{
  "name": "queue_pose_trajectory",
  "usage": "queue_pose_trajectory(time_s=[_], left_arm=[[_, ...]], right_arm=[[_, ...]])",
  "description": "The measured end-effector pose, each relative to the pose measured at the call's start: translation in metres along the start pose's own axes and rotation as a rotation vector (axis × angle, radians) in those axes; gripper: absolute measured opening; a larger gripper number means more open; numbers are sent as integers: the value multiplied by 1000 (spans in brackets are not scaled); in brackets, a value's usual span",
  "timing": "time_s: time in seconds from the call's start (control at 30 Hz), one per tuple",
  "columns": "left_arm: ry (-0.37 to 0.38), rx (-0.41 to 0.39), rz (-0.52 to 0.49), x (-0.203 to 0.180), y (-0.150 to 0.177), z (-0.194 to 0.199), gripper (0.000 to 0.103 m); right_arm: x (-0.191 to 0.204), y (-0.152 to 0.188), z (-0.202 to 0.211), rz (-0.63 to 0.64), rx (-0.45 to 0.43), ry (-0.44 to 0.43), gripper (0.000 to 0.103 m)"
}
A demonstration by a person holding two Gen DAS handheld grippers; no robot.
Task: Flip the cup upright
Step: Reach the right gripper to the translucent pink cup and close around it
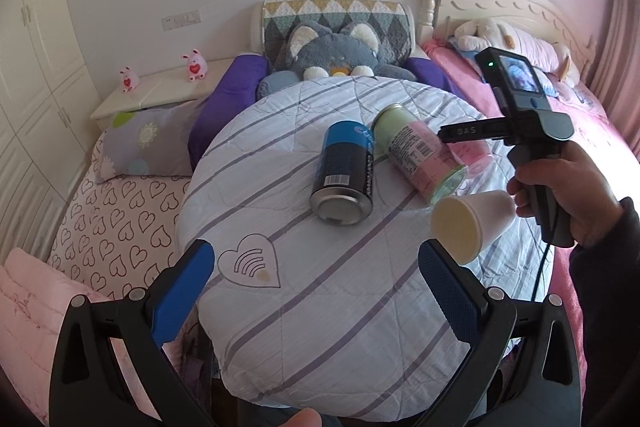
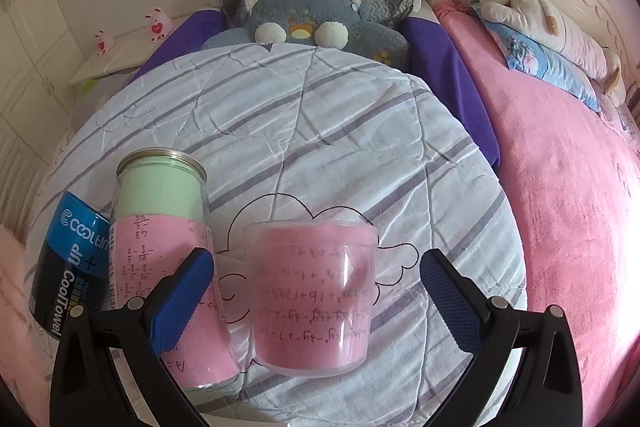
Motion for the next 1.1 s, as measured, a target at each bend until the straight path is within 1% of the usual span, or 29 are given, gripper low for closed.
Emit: queue_pose_trajectory(time_s=[0.17, 0.2, 0.27, 0.43, 0.47, 0.5, 0.53, 0.57, 0.77, 0.8, 0.93, 1.1], left_arm=[[17, -3, -17, -11, -4, -1, 103], [20, -3, -18, -12, -5, -1, 103], [24, -3, -22, -14, -5, -2, 103], [32, -2, -26, -18, -4, -1, 103], [34, -3, -27, -18, -4, -1, 103], [35, -4, -28, -18, -3, -1, 103], [35, -5, -30, -18, -3, 0, 103], [36, -6, -31, -18, -2, 0, 103], [37, -5, -36, -22, -1, 0, 103], [37, -6, -38, -22, -1, 0, 103], [37, -8, -41, -23, -2, 1, 103], [35, -9, -44, -23, -2, 2, 103]], right_arm=[[-2, -3, -14, 4, 33, 8, 103], [-2, -3, -17, 8, 43, 11, 100], [-3, -3, -21, 0, 56, -12, 99], [-6, -4, -25, -9, 77, -32, 92], [-7, -4, -25, -17, 81, -39, 86], [-9, -4, -24, -27, 82, -43, 77], [-12, -5, -23, -33, 81, -39, 73], [-14, -5, -23, -35, 80, -30, 72], [-14, -3, -26, -35, 95, -42, 71], [-14, -3, -26, -34, 97, -42, 69], [-12, 0, -25, -24, 106, -44, 68], [-14, 3, -18, -50, 90, -71, 67]])
Point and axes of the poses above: each gripper's, at about its wrist camera, not at the fingertips, and z roughly against the way its jaws point, x to its left, y to its underside, the point moved 7 cm from there along -z, roughly the way its jaws point, and after that the axes turned 1 degree about -x, right-handed, at the moved point
